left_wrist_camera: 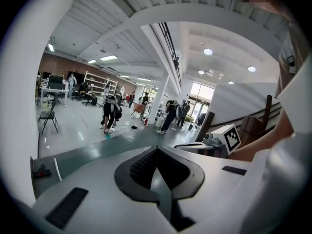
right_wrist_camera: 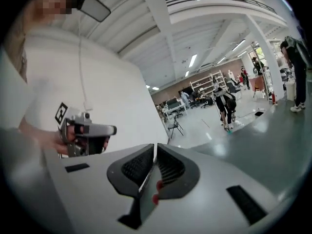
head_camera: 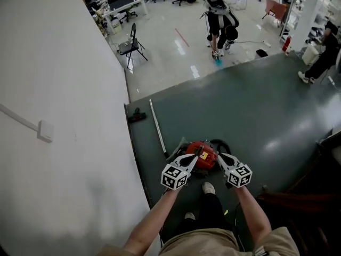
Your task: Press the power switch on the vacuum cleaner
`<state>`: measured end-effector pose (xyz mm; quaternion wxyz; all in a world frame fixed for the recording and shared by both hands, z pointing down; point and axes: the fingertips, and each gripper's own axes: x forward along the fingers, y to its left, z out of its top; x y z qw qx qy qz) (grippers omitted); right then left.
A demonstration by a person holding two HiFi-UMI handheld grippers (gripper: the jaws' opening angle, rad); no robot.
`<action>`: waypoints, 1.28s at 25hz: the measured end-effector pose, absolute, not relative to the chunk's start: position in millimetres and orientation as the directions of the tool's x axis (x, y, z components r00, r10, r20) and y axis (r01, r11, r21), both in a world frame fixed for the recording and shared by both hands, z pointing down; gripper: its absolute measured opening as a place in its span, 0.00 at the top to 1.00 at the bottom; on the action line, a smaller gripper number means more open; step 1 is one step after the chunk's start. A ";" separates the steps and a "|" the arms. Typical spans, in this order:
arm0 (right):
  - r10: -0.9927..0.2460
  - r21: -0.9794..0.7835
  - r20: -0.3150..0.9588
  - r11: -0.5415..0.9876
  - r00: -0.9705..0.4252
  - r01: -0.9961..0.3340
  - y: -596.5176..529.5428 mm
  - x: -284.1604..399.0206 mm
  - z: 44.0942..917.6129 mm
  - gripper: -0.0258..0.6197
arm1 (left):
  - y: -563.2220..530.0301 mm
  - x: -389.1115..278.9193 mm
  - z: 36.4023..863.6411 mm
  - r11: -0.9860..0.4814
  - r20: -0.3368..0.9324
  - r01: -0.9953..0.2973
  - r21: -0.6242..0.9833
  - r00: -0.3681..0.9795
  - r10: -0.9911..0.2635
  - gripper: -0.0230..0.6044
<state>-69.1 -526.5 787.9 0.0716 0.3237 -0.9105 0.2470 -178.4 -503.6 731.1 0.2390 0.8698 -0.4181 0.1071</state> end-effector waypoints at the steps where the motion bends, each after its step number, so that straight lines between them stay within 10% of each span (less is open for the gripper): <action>1: -0.563 -0.402 0.253 0.678 -0.787 -0.615 -522.0 -67.2 756.3 0.94 | -497.5 -174.7 710.4 -0.551 0.358 -0.768 0.326 0.640 -0.680 0.95; 15: -0.649 -0.118 0.063 0.749 -0.758 -0.652 -361.6 -17.7 507.8 0.94 | -348.0 -152.5 502.9 -0.707 0.066 -0.661 0.251 0.740 -0.669 0.95; 32: -0.760 -0.039 0.010 0.649 -0.649 -0.760 -189.1 97.8 472.9 0.94 | -177.9 -105.2 449.2 -0.739 0.017 -0.666 0.098 0.744 -0.668 0.95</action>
